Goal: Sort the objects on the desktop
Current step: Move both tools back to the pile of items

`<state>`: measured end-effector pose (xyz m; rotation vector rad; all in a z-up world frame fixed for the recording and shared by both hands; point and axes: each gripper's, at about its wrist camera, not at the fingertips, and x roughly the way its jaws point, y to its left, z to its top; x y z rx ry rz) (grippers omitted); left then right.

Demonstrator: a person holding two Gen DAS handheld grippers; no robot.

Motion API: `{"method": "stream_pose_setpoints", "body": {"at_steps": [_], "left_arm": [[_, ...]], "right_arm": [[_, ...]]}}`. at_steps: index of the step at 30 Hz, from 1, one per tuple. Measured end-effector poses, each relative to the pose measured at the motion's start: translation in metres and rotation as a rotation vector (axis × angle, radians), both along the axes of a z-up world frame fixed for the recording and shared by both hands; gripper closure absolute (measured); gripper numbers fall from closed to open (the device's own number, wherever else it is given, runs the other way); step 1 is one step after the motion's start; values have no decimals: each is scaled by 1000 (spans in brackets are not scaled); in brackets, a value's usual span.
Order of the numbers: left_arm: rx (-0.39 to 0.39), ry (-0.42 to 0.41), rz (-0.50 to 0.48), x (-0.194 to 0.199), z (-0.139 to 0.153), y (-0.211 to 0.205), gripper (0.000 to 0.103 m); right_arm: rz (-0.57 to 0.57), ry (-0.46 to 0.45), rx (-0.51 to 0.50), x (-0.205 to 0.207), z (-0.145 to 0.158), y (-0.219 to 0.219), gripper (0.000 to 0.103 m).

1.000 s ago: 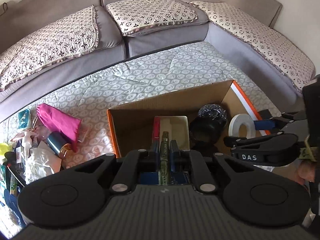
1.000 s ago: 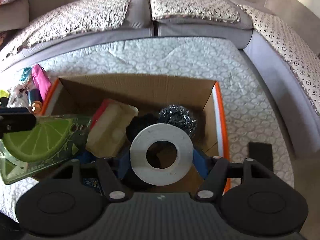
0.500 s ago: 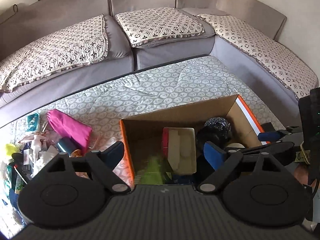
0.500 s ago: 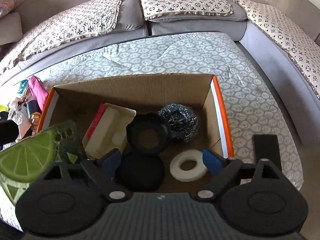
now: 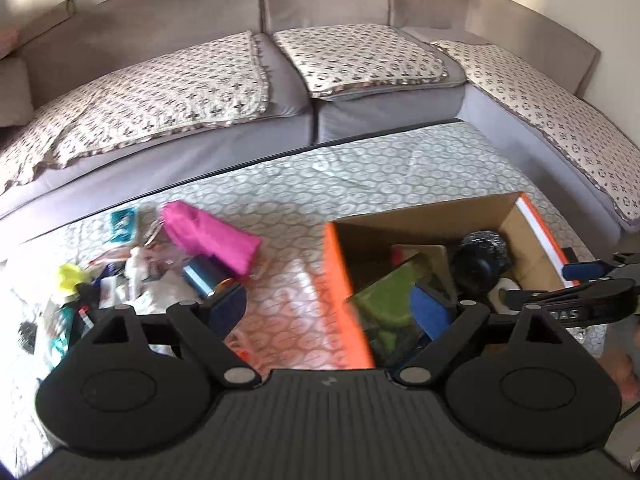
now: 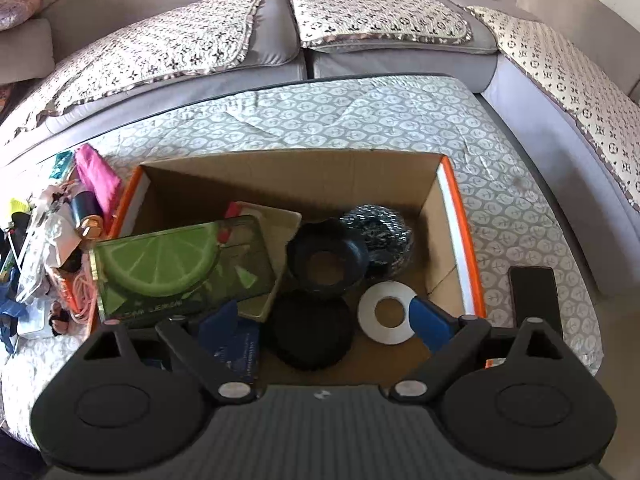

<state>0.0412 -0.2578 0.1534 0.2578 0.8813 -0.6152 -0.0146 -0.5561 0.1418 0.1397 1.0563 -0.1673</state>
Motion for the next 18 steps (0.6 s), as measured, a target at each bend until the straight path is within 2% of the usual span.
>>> {"method": "stream_pose_setpoints", "body": {"at_steps": [11, 18], "left_arm": [[-20, 5, 124, 4, -3, 87, 10], [-11, 33, 236, 11, -28, 153, 9]], "right_arm": [[144, -40, 7, 2, 20, 94, 9], [299, -55, 84, 11, 1, 176, 9]]}}
